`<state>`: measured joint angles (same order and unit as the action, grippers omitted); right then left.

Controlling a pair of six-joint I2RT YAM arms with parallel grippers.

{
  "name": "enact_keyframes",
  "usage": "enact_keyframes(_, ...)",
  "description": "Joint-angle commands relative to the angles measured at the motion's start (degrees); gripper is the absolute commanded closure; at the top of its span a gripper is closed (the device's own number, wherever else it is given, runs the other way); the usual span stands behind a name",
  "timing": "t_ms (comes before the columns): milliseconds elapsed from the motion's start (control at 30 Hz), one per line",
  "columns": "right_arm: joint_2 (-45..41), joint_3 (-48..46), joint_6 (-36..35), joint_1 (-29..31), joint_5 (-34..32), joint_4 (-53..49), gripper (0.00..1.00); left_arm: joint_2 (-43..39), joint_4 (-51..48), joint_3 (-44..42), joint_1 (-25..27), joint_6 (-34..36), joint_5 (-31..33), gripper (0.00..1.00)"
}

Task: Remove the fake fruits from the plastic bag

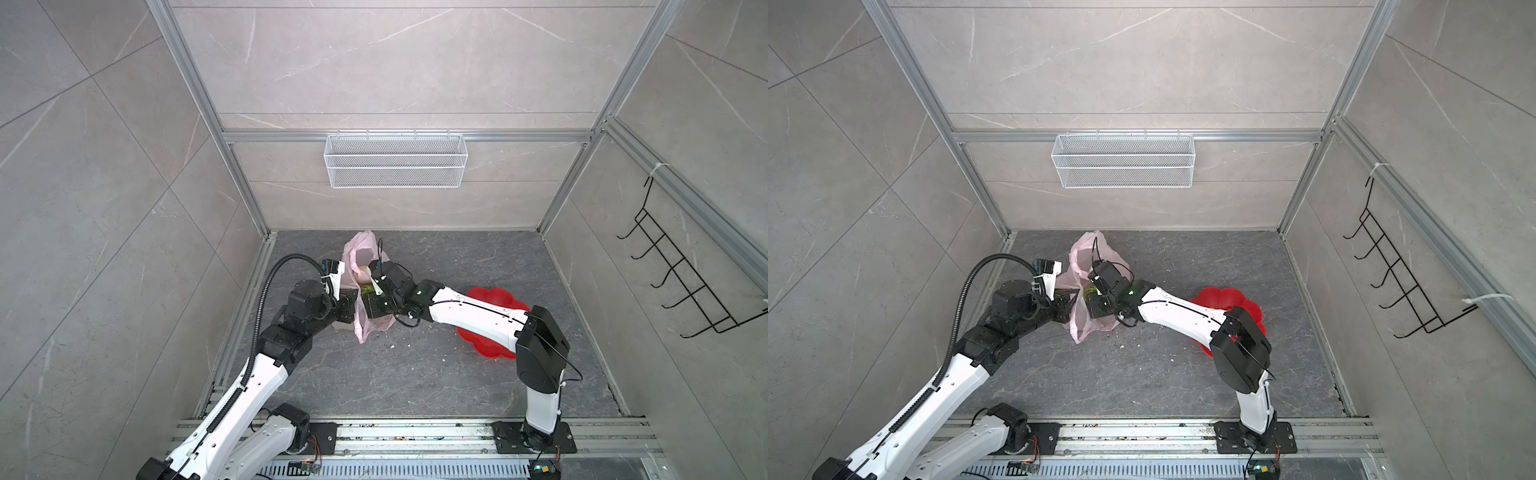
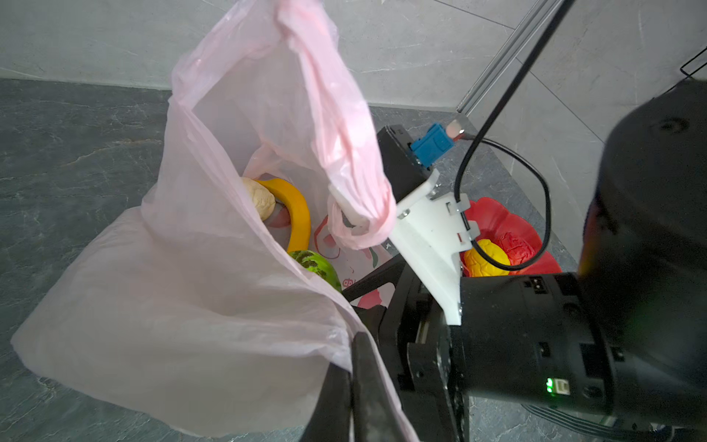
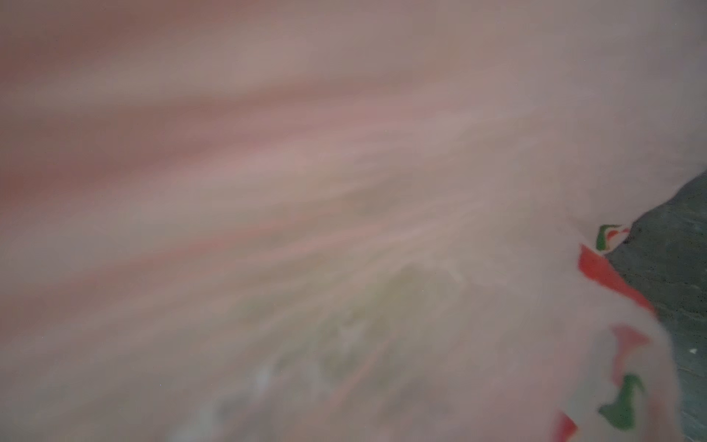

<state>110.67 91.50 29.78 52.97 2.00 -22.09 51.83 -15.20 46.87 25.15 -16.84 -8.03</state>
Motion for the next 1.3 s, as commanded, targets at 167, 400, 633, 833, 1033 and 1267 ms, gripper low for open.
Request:
enact_keyframes(167, -5.6, 0.1, -0.5, 0.5, -1.8, -2.2, 0.52, 0.0, -0.4, 0.7, 0.3, 2.1, 1.6, 1.0)
enact_keyframes(400, -8.2, -1.5, -1.7, 0.5, -4.4, -4.9, 0.52, -1.0, -1.0, 0.9, 0.3, 2.8, 1.4, 1.0)
enact_keyframes(633, -3.5, 1.1, -1.9, 0.6, -1.8, -4.4, 0.52, -3.9, -8.5, 0.3, 0.3, 1.7, -2.8, 1.0)
enact_keyframes(833, 2.4, 3.7, -1.8, 0.6, -0.6, -4.0, 0.52, -6.7, -17.7, 0.5, 0.3, -2.8, -4.9, 1.0)
enact_keyframes(1033, 5.1, 3.7, -1.2, 0.6, -2.3, -4.7, 0.5, -5.7, -24.4, -0.3, 0.3, -8.9, -6.5, 1.0)
enact_keyframes(1267, 6.4, 3.1, -1.2, 0.8, -5.6, -4.9, 0.4, -3.5, -31.0, 0.4, 0.5, -12.2, -2.8, 1.0)
